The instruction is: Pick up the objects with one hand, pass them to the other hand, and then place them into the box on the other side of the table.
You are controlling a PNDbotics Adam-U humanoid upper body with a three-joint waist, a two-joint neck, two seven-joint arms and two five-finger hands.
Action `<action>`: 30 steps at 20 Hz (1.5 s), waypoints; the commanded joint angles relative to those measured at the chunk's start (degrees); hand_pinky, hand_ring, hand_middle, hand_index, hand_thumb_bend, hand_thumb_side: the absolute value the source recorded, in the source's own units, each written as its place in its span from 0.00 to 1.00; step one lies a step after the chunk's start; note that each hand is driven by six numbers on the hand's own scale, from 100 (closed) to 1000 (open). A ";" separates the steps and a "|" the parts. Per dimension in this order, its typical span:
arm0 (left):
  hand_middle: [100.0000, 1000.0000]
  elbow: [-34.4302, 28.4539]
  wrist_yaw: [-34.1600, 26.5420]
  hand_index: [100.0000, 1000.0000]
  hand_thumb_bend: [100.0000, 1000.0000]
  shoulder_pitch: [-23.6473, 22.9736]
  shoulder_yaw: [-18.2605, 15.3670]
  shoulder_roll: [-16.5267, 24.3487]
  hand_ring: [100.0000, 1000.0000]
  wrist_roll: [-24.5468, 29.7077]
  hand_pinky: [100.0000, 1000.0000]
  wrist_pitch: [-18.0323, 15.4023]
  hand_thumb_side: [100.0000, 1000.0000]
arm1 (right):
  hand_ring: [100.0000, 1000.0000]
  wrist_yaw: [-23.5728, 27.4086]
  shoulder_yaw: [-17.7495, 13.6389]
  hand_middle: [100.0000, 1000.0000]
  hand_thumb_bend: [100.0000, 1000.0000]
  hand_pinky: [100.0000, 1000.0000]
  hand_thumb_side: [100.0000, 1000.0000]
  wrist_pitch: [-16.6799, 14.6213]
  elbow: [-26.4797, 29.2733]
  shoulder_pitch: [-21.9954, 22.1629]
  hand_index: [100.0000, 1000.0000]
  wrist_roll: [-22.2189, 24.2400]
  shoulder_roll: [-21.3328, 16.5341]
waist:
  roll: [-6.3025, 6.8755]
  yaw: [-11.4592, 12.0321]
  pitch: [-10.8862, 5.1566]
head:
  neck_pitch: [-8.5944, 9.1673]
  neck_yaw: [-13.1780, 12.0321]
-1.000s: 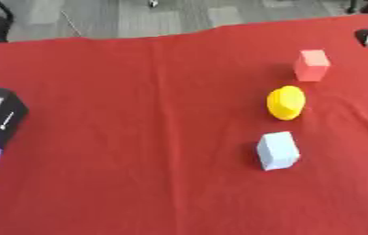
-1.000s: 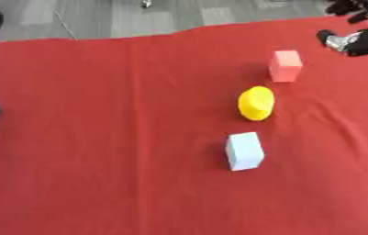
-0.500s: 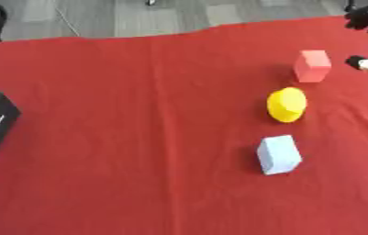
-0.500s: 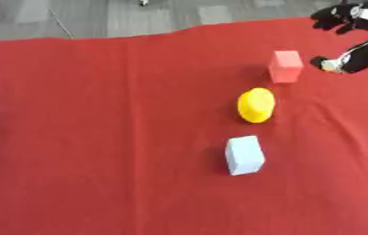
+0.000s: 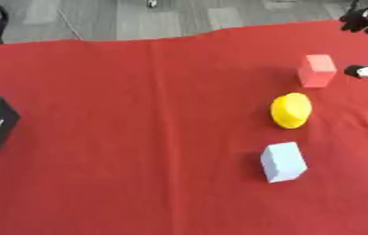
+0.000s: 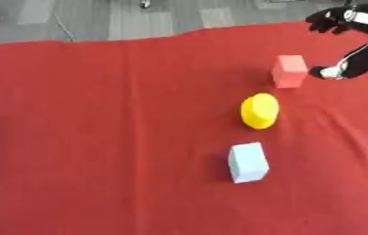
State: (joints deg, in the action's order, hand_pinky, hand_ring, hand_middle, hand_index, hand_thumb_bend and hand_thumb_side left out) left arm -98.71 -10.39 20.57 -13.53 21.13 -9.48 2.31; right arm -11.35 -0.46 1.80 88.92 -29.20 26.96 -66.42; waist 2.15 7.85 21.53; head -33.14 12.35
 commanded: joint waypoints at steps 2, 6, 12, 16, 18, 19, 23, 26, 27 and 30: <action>0.72 -1.20 -0.21 0.72 0.10 -0.13 -0.16 1.83 0.72 0.19 0.72 -0.16 0.78 | 0.90 -2.56 -0.17 0.85 0.37 0.92 0.00 -0.23 -0.31 -0.12 0.93 0.13 -2.18 | 0.52 0.17 -0.22 | 0.48 0.56; 0.72 -1.16 -0.34 0.72 0.10 -0.15 -0.06 1.60 0.72 0.29 0.72 -0.20 0.78 | 0.90 -4.04 -0.11 0.86 0.37 0.92 0.00 -0.32 -0.62 0.41 0.93 0.55 -2.23 | 0.99 0.40 0.04 | 0.61 1.25; 0.72 -1.11 -0.47 0.72 0.10 0.03 -0.03 1.44 0.72 0.34 0.72 -0.24 0.78 | 0.91 -6.36 -0.46 0.87 0.39 0.93 0.00 -0.49 -1.21 0.83 0.93 0.97 -2.41 | 1.30 0.96 0.77 | 1.09 2.16; 0.72 -1.12 -0.52 0.72 0.10 0.06 0.04 1.27 0.72 0.39 0.72 -0.17 0.78 | 0.91 -6.57 -0.56 0.86 0.38 0.93 0.00 -0.61 -1.30 0.74 0.93 0.85 -2.33 | 1.35 1.09 1.36 | 1.62 2.69; 0.72 -1.08 -0.54 0.72 0.10 0.02 0.05 1.30 0.72 0.42 0.72 -0.13 0.79 | 0.91 -6.76 -0.56 0.87 0.38 0.93 0.00 -0.60 -1.30 0.62 0.93 0.82 -2.26 | 1.36 1.17 1.62 | 1.77 2.79; 0.72 -1.07 -0.55 0.72 0.10 0.02 0.04 1.31 0.72 0.42 0.72 -0.13 0.79 | 0.91 -6.95 -0.53 0.87 0.39 0.93 0.00 -0.59 -1.31 0.57 0.93 0.86 -2.24 | 1.35 1.19 1.74 | 1.87 2.92; 0.72 -1.13 -0.61 0.71 0.10 0.09 0.10 1.23 0.72 0.48 0.72 -0.11 0.79 | 0.91 -7.53 -0.58 0.87 0.38 0.93 0.00 -0.44 -1.53 0.33 0.94 0.70 -2.07 | 1.28 1.46 2.18 | 2.30 3.06; 0.72 -1.13 -0.64 0.71 0.10 0.07 0.09 1.25 0.72 0.50 0.72 -0.11 0.79 | 0.91 -7.84 -0.76 0.87 0.37 0.93 0.00 -0.26 -1.94 0.19 0.93 0.26 -2.06 | 1.24 1.65 2.45 | 2.49 3.51; 0.72 -1.15 -0.65 0.71 0.10 0.09 0.08 1.25 0.72 0.50 0.72 -0.12 0.79 | 0.91 -7.95 -0.79 0.87 0.37 0.93 0.00 -0.23 -2.06 0.18 0.93 0.15 -2.05 | 1.23 1.68 2.51 | 2.54 3.65; 0.72 -1.20 -0.66 0.71 0.10 0.16 0.10 1.16 0.72 0.54 0.72 -0.12 0.79 | 0.90 -8.52 -1.11 0.87 0.31 0.93 0.00 0.27 -2.65 0.18 0.94 -0.42 -1.96 | 1.20 1.87 2.92 | 2.82 4.05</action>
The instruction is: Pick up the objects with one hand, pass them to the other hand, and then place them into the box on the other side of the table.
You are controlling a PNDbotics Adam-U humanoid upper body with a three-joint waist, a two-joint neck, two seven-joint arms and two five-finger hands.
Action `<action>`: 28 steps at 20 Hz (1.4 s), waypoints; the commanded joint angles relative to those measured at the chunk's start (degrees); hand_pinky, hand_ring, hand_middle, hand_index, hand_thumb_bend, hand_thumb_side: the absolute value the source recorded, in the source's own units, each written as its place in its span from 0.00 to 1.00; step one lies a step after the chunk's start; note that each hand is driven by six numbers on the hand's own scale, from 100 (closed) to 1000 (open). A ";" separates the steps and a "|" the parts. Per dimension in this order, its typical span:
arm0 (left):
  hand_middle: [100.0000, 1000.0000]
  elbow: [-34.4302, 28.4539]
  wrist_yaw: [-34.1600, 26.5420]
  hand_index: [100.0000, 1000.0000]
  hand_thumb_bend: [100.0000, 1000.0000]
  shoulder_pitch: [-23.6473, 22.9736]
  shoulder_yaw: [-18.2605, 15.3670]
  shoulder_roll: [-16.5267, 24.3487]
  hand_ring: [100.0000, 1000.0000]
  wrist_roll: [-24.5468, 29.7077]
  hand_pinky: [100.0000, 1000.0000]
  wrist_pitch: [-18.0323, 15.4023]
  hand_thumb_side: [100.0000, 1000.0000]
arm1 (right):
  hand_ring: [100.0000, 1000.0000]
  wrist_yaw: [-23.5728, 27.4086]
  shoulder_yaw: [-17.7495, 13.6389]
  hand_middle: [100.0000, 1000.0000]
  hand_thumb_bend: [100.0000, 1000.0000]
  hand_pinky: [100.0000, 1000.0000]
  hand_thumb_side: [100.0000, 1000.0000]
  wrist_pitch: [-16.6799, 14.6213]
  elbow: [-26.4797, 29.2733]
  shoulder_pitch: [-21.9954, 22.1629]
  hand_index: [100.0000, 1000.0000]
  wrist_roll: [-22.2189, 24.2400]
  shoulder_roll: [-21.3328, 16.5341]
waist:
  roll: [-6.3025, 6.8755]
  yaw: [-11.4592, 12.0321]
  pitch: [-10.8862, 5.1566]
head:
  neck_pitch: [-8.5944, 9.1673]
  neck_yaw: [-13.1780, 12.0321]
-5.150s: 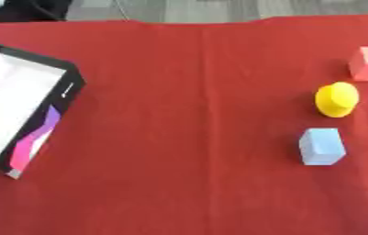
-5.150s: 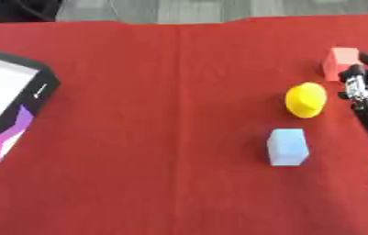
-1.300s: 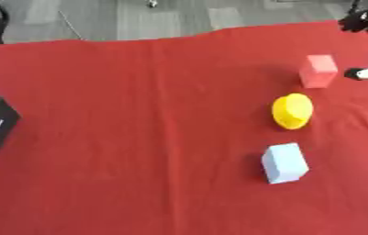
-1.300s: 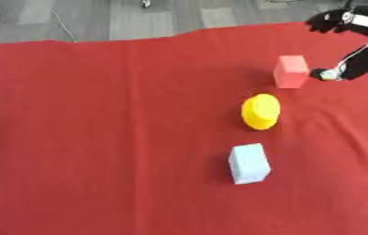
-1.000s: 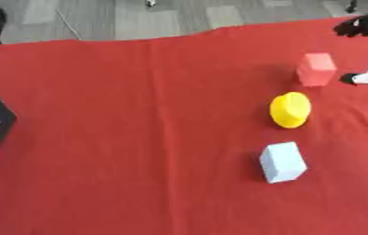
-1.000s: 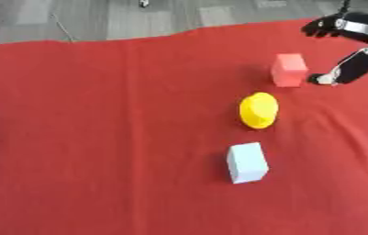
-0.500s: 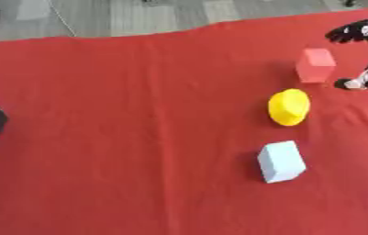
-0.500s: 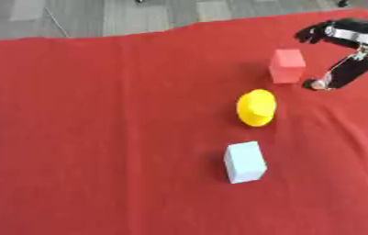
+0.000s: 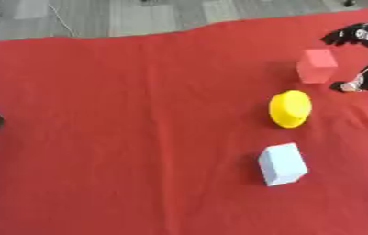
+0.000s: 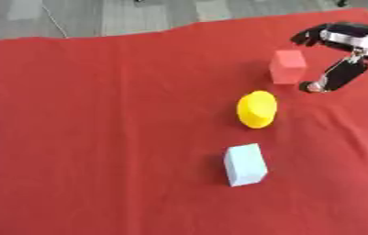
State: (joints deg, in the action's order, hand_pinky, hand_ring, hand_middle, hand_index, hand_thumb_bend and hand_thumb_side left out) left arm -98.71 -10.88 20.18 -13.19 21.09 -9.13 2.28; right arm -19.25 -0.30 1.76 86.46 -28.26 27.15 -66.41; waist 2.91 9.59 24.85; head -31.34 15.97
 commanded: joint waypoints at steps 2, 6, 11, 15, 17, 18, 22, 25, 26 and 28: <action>0.72 -1.20 -0.18 0.71 0.10 0.47 -0.27 1.16 0.72 0.18 0.72 -0.07 0.79 | 0.90 -0.58 -1.55 0.86 0.29 0.92 0.00 0.59 -0.46 -0.78 0.94 -1.10 -1.97 | 0.39 0.29 -0.17 | 1.12 0.58; 0.72 -1.19 -0.23 0.71 0.10 0.27 -0.34 1.14 0.72 0.14 0.72 -0.05 0.79 | 0.90 -0.33 -1.72 0.86 0.26 0.93 0.00 0.94 -0.72 -0.91 0.93 -1.75 -2.04 | 0.36 0.40 0.13 | 1.16 0.90; 0.72 -1.31 -0.29 0.71 0.09 0.41 -0.36 1.17 0.72 0.10 0.72 -0.09 0.79 | 0.90 -0.71 -1.69 0.86 0.24 0.93 0.00 1.25 -0.63 -1.02 0.93 -1.65 -2.03 | 0.31 0.51 0.57 | 1.43 1.43; 0.72 -1.42 -0.30 0.71 0.09 0.41 -0.38 1.12 0.72 0.10 0.72 -0.08 0.79 | 0.90 -0.67 -1.84 0.86 0.23 0.93 0.00 1.38 -0.64 -0.97 0.93 -1.91 -2.02 | 0.27 0.78 0.90 | 1.78 1.71; 0.72 -1.43 -0.27 0.71 0.09 0.44 -0.39 1.08 0.72 0.10 0.72 -0.05 0.79 | 0.90 -0.39 -2.07 0.86 0.23 0.92 0.00 1.35 -0.28 -0.44 0.93 -2.14 -2.16 | 0.24 0.92 1.05 | 1.99 1.88; 0.72 -1.44 -0.27 0.71 0.09 0.45 -0.40 1.05 0.72 0.09 0.72 -0.05 0.79 | 0.90 -0.26 -2.19 0.86 0.23 0.92 0.00 1.34 -0.04 -0.13 0.93 -2.24 -2.24 | 0.21 1.02 1.14 | 2.10 1.97; 0.72 -1.47 -0.34 0.71 0.09 0.48 -0.46 0.98 0.72 0.03 0.72 -0.03 0.80 | 0.90 -0.29 -2.41 0.86 0.24 0.93 0.00 1.54 0.46 0.34 0.93 -2.34 -2.38 | 0.01 1.42 1.46 | 2.56 2.25; 0.72 -1.50 -0.39 0.71 0.09 0.45 -0.48 0.97 0.72 0.02 0.72 -0.01 0.80 | 0.90 -0.84 -2.50 0.86 0.25 0.93 0.00 1.74 0.33 0.40 0.93 -2.30 -2.28 | -0.12 1.58 1.77 | 2.83 2.45; 0.72 -1.52 -0.41 0.71 0.09 0.46 -0.50 0.97 0.72 0.01 0.72 -0.01 0.80 | 0.90 -1.07 -2.54 0.87 0.25 0.93 0.00 1.80 0.26 0.45 0.93 -2.29 -2.25 | -0.16 1.62 1.85 | 2.92 2.53; 0.72 -1.56 -0.44 0.71 0.08 0.49 -0.50 0.96 0.72 0.02 0.72 -0.01 0.80 | 0.90 -1.53 -2.69 0.87 0.26 0.93 0.00 1.94 0.04 0.59 0.93 -2.34 -2.19 | -0.22 1.70 2.00 | 3.02 2.67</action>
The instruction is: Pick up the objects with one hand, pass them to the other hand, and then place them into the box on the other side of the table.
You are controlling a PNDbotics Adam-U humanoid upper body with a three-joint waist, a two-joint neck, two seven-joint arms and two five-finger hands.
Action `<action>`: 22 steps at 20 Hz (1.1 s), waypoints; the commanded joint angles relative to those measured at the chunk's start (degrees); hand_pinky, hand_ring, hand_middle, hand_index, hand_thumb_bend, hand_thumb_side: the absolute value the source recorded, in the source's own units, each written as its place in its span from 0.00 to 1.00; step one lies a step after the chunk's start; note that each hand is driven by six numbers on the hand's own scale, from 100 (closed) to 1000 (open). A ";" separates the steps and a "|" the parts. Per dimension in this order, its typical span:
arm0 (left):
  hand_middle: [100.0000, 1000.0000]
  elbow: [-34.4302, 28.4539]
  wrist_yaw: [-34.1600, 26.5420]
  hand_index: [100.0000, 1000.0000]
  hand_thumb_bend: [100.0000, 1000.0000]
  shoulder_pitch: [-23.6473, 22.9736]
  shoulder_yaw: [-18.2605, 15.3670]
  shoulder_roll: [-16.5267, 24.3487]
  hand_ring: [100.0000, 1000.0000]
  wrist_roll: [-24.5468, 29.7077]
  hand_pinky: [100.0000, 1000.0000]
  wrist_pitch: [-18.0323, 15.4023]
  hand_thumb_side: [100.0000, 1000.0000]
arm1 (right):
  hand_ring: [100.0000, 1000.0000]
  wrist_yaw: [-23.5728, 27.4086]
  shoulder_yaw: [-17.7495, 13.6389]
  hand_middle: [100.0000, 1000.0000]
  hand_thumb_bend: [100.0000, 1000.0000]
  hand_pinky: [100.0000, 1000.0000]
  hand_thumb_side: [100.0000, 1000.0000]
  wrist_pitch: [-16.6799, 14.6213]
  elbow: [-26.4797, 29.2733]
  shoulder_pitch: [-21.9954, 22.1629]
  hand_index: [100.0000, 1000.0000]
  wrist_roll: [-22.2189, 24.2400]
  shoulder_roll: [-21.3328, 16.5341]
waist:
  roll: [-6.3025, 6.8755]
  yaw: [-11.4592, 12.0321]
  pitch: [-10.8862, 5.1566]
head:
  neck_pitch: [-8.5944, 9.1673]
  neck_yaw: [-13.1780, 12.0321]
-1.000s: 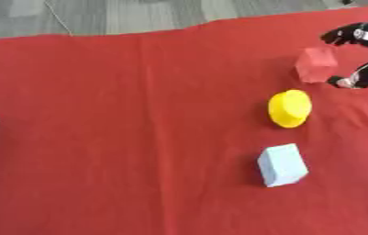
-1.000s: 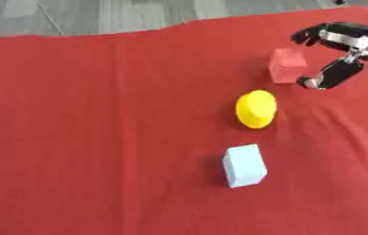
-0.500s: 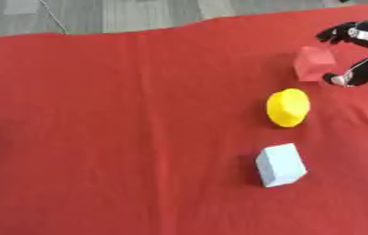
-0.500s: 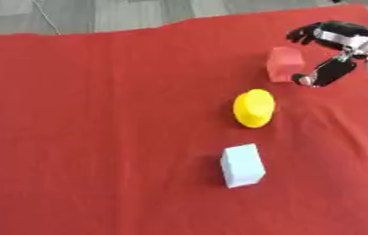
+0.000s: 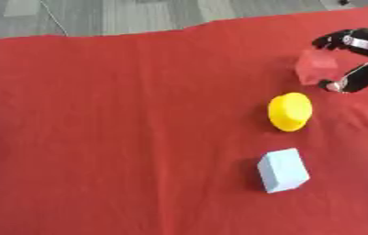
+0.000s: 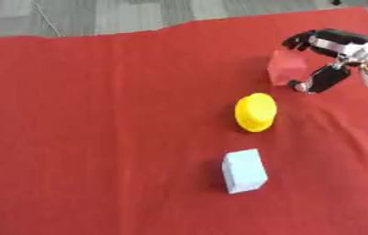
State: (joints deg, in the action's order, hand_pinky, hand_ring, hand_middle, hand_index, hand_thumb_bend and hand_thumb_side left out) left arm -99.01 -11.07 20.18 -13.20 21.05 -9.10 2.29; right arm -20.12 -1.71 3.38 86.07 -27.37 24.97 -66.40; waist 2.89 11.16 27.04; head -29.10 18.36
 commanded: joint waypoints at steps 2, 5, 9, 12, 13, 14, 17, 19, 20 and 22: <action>0.72 -1.26 -0.27 0.71 0.08 0.48 -0.48 1.00 0.72 0.03 0.72 -0.01 0.80 | 0.90 -1.18 -1.49 0.87 0.26 0.93 0.00 0.52 0.04 -0.19 0.93 -0.33 -2.15 | -0.24 0.25 -0.01 | 0.79 0.41; 0.72 -1.27 -0.31 0.71 0.08 0.45 -0.49 0.96 0.72 0.05 0.72 -0.03 0.81 | 0.89 -1.71 -1.56 0.87 0.26 0.93 0.00 0.62 -0.35 -0.11 0.93 -0.78 -2.00 | -0.27 0.46 0.23 | 0.71 0.50; 0.72 -1.24 -0.32 0.71 0.08 0.39 -0.51 0.94 0.72 0.07 0.72 -0.03 0.81 | 0.89 -1.93 -1.52 0.86 0.24 0.93 0.00 0.68 -0.46 -0.12 0.93 -1.16 -1.93 | -0.20 0.53 0.46 | 0.62 0.48; 0.72 -1.23 -0.32 0.71 0.07 0.42 -0.47 0.93 0.72 0.13 0.72 -0.01 0.81 | 0.89 -1.83 -1.53 0.84 0.20 0.93 0.00 0.80 -0.40 -0.27 0.92 -1.32 -1.97 | -0.17 0.41 0.53 | 0.49 0.41; 0.72 -1.23 -0.31 0.71 0.07 0.44 -0.44 0.92 0.72 0.17 0.72 0.00 0.81 | 0.88 -1.73 -1.54 0.82 0.19 0.93 0.00 0.83 -0.34 -0.33 0.92 -1.46 -1.96 | -0.17 0.36 0.55 | 0.47 0.43; 0.72 -1.22 -0.29 0.71 0.07 0.43 -0.42 0.90 0.72 0.20 0.72 0.03 0.81 | 0.88 -1.61 -1.54 0.80 0.17 0.93 0.00 0.87 -0.24 -0.37 0.91 -1.65 -1.94 | -0.17 0.31 0.56 | 0.48 0.44; 0.72 -1.19 -0.23 0.71 0.07 0.43 -0.38 0.87 0.72 0.27 0.72 0.19 0.82 | 0.86 -1.01 -1.44 0.73 0.13 0.92 0.00 0.97 0.02 -0.47 0.85 -2.37 -1.81 | -0.11 0.19 0.61 | 0.49 0.49; 0.72 -1.22 -0.18 0.71 0.07 0.45 -0.38 0.86 0.72 0.29 0.72 0.26 0.82 | 0.85 -0.51 -1.29 0.69 0.07 0.92 0.00 0.92 0.27 -0.48 0.81 -2.85 -1.73 | -0.06 0.14 0.68 | 0.45 0.55; 0.72 -1.23 -0.18 0.71 0.07 0.46 -0.39 0.84 0.72 0.29 0.72 0.29 0.82 | 0.85 -0.27 -1.18 0.68 0.06 0.91 0.00 0.89 0.42 -0.48 0.81 -2.95 -1.69 | -0.04 0.13 0.74 | 0.45 0.58; 0.72 -1.24 -0.18 0.71 0.06 0.45 -0.37 0.80 0.72 0.32 0.72 0.33 0.82 | 0.83 0.14 -1.03 0.63 0.02 0.91 0.00 0.86 0.68 -0.54 0.77 -3.02 -1.64 | 0.01 0.10 0.83 | 0.38 0.61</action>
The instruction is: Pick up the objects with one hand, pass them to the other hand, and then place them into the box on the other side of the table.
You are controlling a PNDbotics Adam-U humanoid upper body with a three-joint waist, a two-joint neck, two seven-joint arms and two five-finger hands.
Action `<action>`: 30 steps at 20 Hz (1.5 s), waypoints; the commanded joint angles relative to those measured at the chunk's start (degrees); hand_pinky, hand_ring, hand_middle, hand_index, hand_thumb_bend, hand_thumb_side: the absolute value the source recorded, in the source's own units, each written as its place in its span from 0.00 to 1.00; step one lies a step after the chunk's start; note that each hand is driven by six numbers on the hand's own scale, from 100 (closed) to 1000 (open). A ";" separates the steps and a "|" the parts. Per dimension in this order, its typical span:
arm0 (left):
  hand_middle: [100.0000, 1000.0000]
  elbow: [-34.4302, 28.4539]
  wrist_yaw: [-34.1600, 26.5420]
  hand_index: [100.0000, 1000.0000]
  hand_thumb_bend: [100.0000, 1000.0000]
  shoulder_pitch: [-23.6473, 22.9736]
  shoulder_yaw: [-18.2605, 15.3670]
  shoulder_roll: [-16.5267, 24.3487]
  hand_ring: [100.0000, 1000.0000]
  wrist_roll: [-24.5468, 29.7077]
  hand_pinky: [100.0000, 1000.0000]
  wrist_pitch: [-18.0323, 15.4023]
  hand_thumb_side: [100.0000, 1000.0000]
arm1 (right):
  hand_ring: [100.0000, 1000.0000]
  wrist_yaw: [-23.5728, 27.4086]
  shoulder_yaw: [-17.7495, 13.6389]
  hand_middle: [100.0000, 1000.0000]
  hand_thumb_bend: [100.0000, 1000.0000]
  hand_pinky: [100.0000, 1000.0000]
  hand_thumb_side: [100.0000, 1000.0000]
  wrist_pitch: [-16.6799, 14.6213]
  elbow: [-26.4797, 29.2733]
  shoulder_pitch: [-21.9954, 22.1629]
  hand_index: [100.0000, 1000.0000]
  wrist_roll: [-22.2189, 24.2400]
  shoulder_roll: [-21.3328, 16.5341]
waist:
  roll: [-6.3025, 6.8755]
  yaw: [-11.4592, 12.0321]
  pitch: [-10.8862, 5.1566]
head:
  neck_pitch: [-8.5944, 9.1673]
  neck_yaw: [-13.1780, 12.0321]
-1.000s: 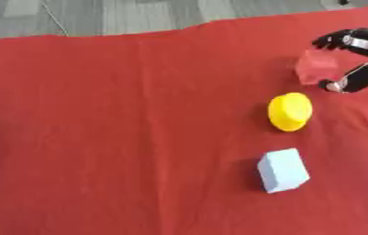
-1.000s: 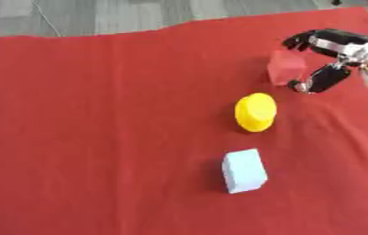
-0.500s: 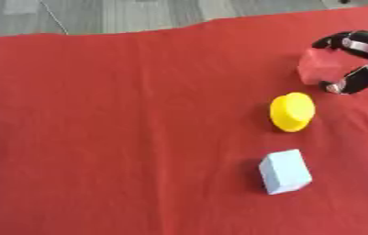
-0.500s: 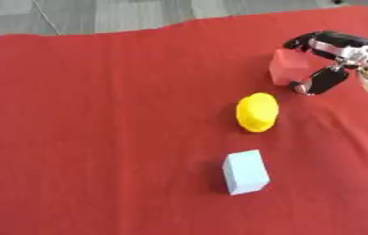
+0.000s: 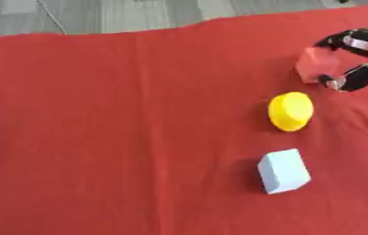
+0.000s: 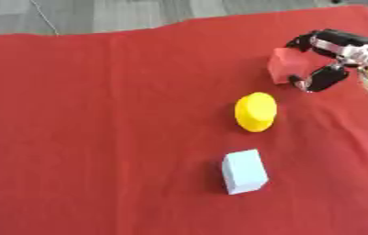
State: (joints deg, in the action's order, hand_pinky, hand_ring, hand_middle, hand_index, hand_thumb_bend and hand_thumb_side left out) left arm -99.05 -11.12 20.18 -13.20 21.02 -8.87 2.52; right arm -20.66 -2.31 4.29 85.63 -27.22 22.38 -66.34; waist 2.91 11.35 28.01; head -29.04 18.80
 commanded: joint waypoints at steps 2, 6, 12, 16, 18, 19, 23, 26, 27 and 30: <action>0.72 -1.21 -0.14 0.71 0.06 0.45 -0.39 0.82 0.72 0.09 0.72 0.10 0.82 | 0.82 0.93 -0.32 0.58 0.01 0.91 0.00 -0.10 1.34 -0.78 0.72 -0.55 -1.67 | 0.03 -0.11 -0.04 | 0.29 0.27; 0.72 -1.25 -0.19 0.71 0.06 0.52 -0.41 0.76 0.72 0.09 0.72 0.10 0.82 | 0.78 1.04 -0.14 0.52 0.00 0.90 0.00 -0.28 1.67 -0.84 0.66 -0.57 -1.59 | 0.04 -0.21 0.09 | 0.18 0.30; 0.72 -1.31 -0.16 0.71 0.06 0.44 -0.49 0.78 0.72 0.07 0.73 0.12 0.82 | 0.73 1.39 -0.31 0.41 0.01 0.87 0.00 -0.45 2.01 -1.00 0.53 -2.09 -1.45 | 0.05 -0.63 -0.02 | -0.08 0.06; 0.72 -1.30 -0.09 0.71 0.06 0.14 -0.58 0.91 0.72 0.00 0.73 0.13 0.82 | 0.69 2.15 -0.62 0.36 0.00 0.84 0.00 -0.27 2.26 -1.41 0.48 -6.32 -1.54 | 0.21 -1.33 -0.52 | -0.62 -0.60; 0.72 -1.30 -0.05 0.71 0.05 0.00 -0.66 0.99 0.72 -0.08 0.73 0.10 0.82 | 0.68 3.00 -0.69 0.35 0.00 0.82 0.00 0.21 2.36 -1.68 0.47 -8.74 -1.67 | 0.39 -1.86 -0.93 | -0.95 -1.02; 0.72 -1.31 -0.02 0.71 0.05 -0.08 -0.69 1.06 0.72 -0.13 0.73 0.08 0.82 | 0.67 3.86 -0.68 0.34 0.00 0.81 0.00 0.47 2.55 -1.82 0.47 -9.91 -1.71 | 0.51 -2.20 -1.20 | -1.14 -1.31; 0.72 -1.25 0.14 0.71 0.05 -0.28 -0.67 1.47 0.72 -0.19 0.73 0.05 0.82 | 0.66 8.72 -0.39 0.33 0.00 0.78 0.00 1.41 3.74 -2.07 0.47 -12.69 -1.95 | 0.94 -3.64 -2.46 | -1.91 -2.45; 0.72 -1.17 0.28 0.71 0.07 -0.60 -0.69 1.63 0.72 -0.24 0.73 0.01 0.82 | 0.65 13.58 -0.12 0.31 0.00 0.75 0.00 2.05 5.53 -2.32 0.47 -14.10 -1.75 | 1.37 -4.90 -3.70 | -2.67 -3.56; 0.72 -1.14 0.33 0.71 0.05 -0.72 -0.71 1.68 0.72 -0.27 0.73 0.00 0.81 | 0.64 15.59 -0.02 0.31 0.00 0.73 0.00 2.32 6.46 -2.32 0.48 -14.65 -1.48 | 1.56 -5.37 -4.17 | -2.96 -4.03; 0.72 -1.07 0.47 0.72 0.05 -0.97 -0.78 1.85 0.72 -0.45 0.73 -0.09 0.80 | 0.63 21.52 0.68 0.30 0.00 0.71 0.00 3.58 9.43 -2.36 0.48 -16.10 -0.13 | 2.08 -6.64 -5.62 | -3.16 -5.43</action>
State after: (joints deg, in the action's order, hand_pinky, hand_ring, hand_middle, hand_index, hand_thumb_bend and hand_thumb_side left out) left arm -99.07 -10.92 19.09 -13.24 20.66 -9.11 2.56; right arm -1.46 -1.27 7.51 93.29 -28.78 7.04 -65.40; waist 4.53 4.58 24.90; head -32.14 13.97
